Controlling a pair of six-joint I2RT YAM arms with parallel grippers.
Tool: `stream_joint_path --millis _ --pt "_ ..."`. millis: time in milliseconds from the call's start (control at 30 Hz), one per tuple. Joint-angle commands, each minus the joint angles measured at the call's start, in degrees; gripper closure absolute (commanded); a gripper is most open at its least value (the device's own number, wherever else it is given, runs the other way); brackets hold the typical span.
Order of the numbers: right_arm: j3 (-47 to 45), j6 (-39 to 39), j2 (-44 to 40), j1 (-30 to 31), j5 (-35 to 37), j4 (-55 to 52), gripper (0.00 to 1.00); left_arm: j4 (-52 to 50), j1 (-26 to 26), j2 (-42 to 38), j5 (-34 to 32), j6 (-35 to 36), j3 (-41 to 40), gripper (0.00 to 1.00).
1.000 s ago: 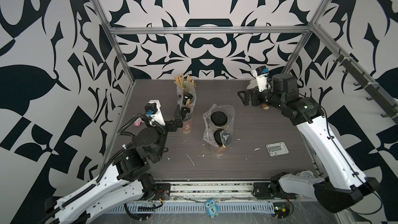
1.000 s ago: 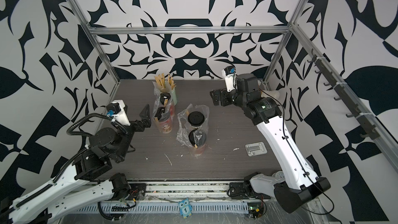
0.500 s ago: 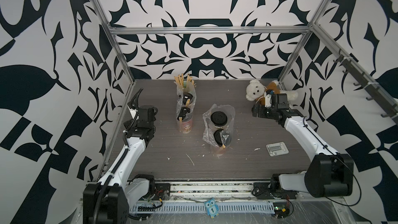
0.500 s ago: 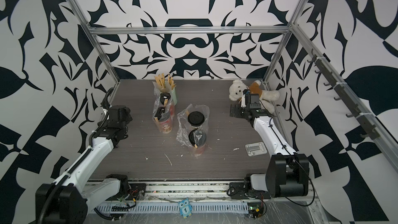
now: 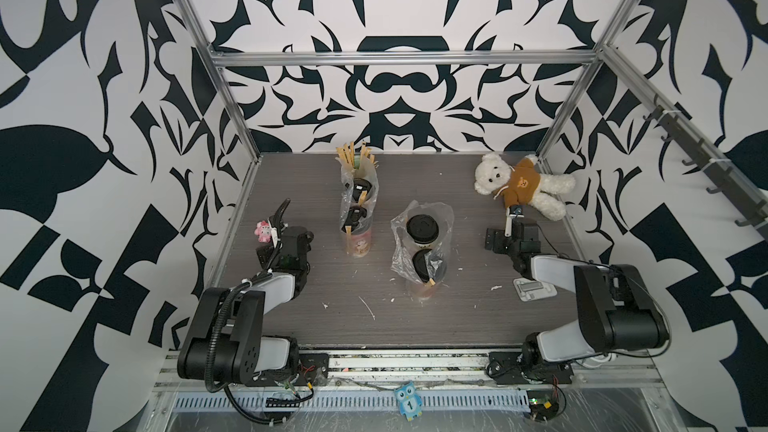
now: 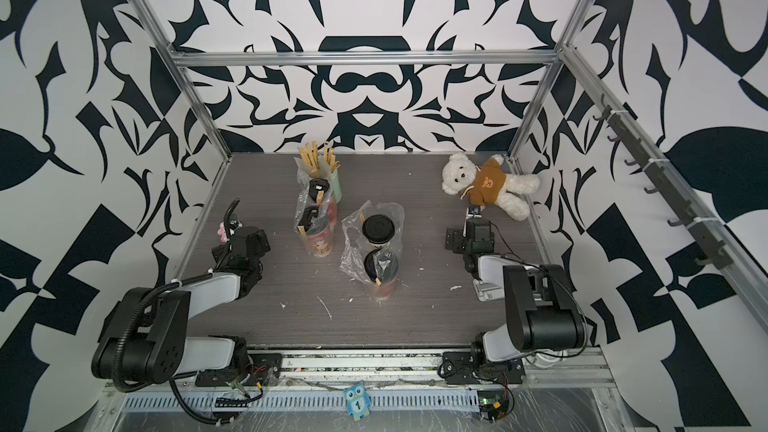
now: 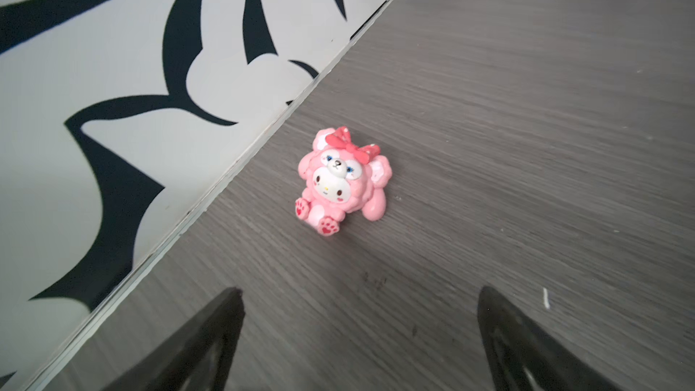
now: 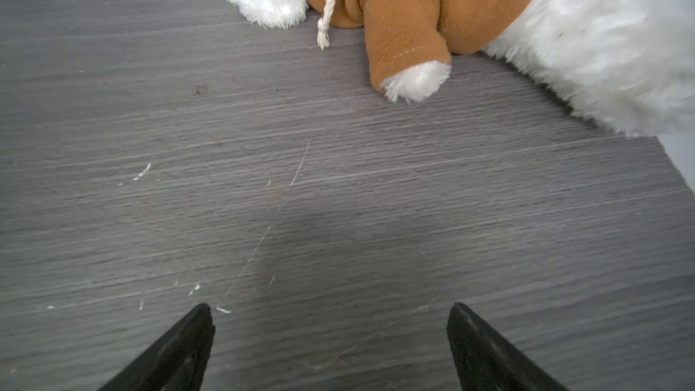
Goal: Pack milk tea into plastic carrier bags
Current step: Reset both arms
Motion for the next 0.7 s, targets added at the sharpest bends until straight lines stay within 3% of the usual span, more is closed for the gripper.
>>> stream_joint_path --millis 0,67,133,167,333,433,500,600,667 --pt "-1.27 -2.7 0.09 0.01 -3.02 15.06 0.01 22.61 0.02 2.68 5.24 4.36 -4.53 0.01" --pt "-4.79 -3.44 0.51 -0.01 -4.55 21.85 0.01 35.3 -0.56 7.37 6.36 8.46 -6.72 0.01" --pt "-9.78 -3.55 3.44 -0.02 -5.86 35.15 0.0 35.4 -2.6 6.99 7.6 10.38 -6.95 0.0" --pt "-11.14 -3.93 3.08 0.0 -6.37 36.47 0.0 34.45 -2.96 6.7 9.88 11.17 -6.81 0.0" --pt "-6.77 -5.61 2.76 0.03 -10.33 27.46 0.0 34.07 -3.06 9.9 17.22 14.53 -4.65 0.01" --pt "-6.78 -5.19 2.81 0.04 -9.37 27.88 0.0 30.09 -2.38 12.23 20.79 14.46 -2.49 0.01" --pt "-6.69 -4.91 2.76 0.05 -9.09 27.39 0.0 31.63 -1.97 14.62 20.62 15.68 -0.94 0.01" --pt "-6.38 -3.58 2.84 0.03 -5.89 26.98 0.0 24.04 -1.37 12.13 21.4 13.44 0.51 0.01" --pt "-6.37 -3.4 2.82 0.01 -5.42 26.98 0.0 28.07 -0.91 13.63 21.46 13.88 -0.05 0.01"
